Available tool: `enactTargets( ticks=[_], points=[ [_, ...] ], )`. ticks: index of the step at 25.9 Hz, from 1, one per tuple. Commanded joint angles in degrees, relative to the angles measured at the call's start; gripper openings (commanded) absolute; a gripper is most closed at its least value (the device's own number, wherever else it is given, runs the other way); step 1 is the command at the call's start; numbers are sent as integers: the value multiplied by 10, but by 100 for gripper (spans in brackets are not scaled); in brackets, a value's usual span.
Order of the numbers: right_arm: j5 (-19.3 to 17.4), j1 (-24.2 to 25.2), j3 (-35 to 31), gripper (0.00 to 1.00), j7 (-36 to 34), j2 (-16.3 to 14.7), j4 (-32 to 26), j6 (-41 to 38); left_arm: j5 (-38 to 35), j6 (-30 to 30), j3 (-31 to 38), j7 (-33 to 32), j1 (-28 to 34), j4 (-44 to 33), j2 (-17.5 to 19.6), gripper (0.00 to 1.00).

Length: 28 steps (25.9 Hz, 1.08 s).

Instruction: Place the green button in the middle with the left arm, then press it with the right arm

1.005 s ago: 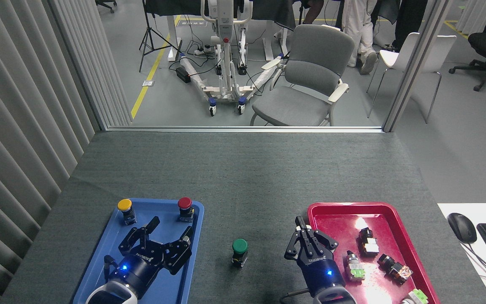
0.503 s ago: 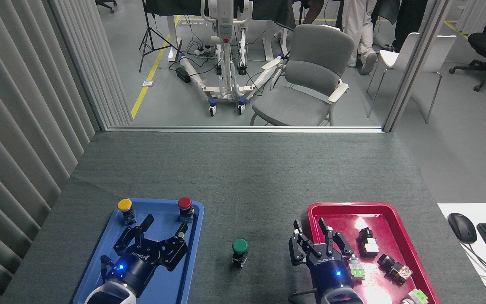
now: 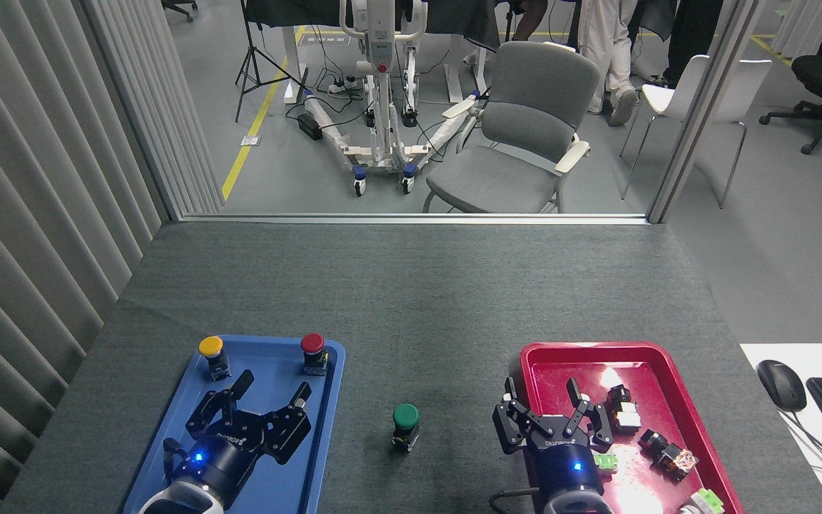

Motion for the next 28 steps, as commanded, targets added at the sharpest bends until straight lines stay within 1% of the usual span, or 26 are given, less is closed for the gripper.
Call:
enactTargets(
  ticks=[1,4,7,10,13,16,25,27,28],
  points=[
    [4,-2,0,99,0,-4,-9,17,1,-3,0,-1,-6,11,4,100],
    [9,0,2,99,3,-23,-25,22,1,-4,1,-7,-9,20,4,100],
    [25,6,14,99,5,-36,-38,23,7,-2,9,-7,-10,21,3,100],
    [30,6,16,99,5,-35,-39,45,14,-6,29,-7,-9,21,4,100],
    [30,6,27,99,5,-34,-39,63,14,-26,43,-7,-9,20,4,100],
    [30,7,29,99,5,-33,-41,75,14,-39,46,-7,-8,20,4,100],
    [29,19,33,99,5,-34,-68,66,13,-38,47,-7,-9,20,3,100],
    [29,24,33,99,5,-34,-74,55,15,-40,50,3,-7,18,2,100],
    [29,25,33,99,5,-35,-75,49,15,-40,53,-3,-6,19,-1,100]
  ],
)
